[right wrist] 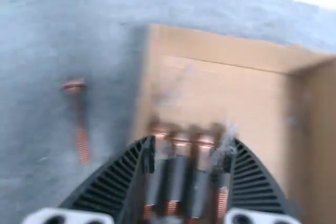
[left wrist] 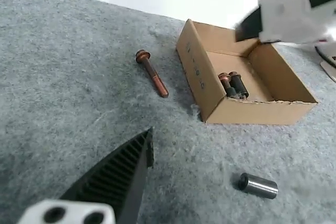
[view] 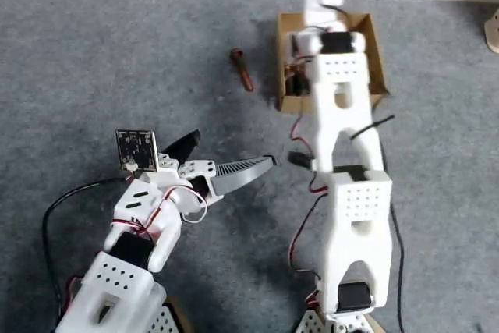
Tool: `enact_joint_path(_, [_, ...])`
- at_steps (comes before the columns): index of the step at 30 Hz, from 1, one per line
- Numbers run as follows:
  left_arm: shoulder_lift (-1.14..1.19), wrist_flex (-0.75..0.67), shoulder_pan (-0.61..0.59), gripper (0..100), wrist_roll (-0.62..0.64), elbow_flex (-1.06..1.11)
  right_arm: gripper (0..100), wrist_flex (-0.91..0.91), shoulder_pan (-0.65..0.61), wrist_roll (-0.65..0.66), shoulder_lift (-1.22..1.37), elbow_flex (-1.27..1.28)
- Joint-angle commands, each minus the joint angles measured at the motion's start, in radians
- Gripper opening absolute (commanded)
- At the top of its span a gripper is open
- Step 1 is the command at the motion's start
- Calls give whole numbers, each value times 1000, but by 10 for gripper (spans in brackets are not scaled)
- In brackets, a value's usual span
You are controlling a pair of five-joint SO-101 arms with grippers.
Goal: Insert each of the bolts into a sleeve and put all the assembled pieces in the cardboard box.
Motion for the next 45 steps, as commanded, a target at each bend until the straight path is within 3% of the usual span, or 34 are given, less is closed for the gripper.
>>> enact_joint_path(1, [1, -25, -5, 595, -8, -4, 190, 13, -85, 69, -16, -27])
enact_joint_path(8, [1, -25, -31, 595, -9, -10, 190, 5, -145, 112, 16, 12])
enact_joint_path(11, [-1, -44, -114, 595, -2, -30, 190, 1, -127, 44, 71, 10])
enact_joint_path(18, [-5, -63, -352, 595, -11, -73, 190, -114, -140, 38, 205, 10])
enact_joint_path(23, [-12, -60, -496, 595, -173, 47, 190, -259, -148, 29, 277, 10])
enact_joint_path(26, [-12, -61, -562, 595, -180, 130, 172, -321, -148, 29, 321, 10])
enact_joint_path(36, [-12, -63, -576, 595, -178, 156, 121, -443, -150, -14, 418, 10])
enact_joint_path(39, [-12, -63, -575, 595, -178, 157, 4, -438, -147, -21, 418, 10])
enact_joint_path(42, [-12, -63, -564, 595, -178, 159, 5, -371, -145, -26, 412, -25])
enact_joint_path(45, [-12, -63, -544, 595, -181, 162, 5, -243, -130, -146, 397, -127])
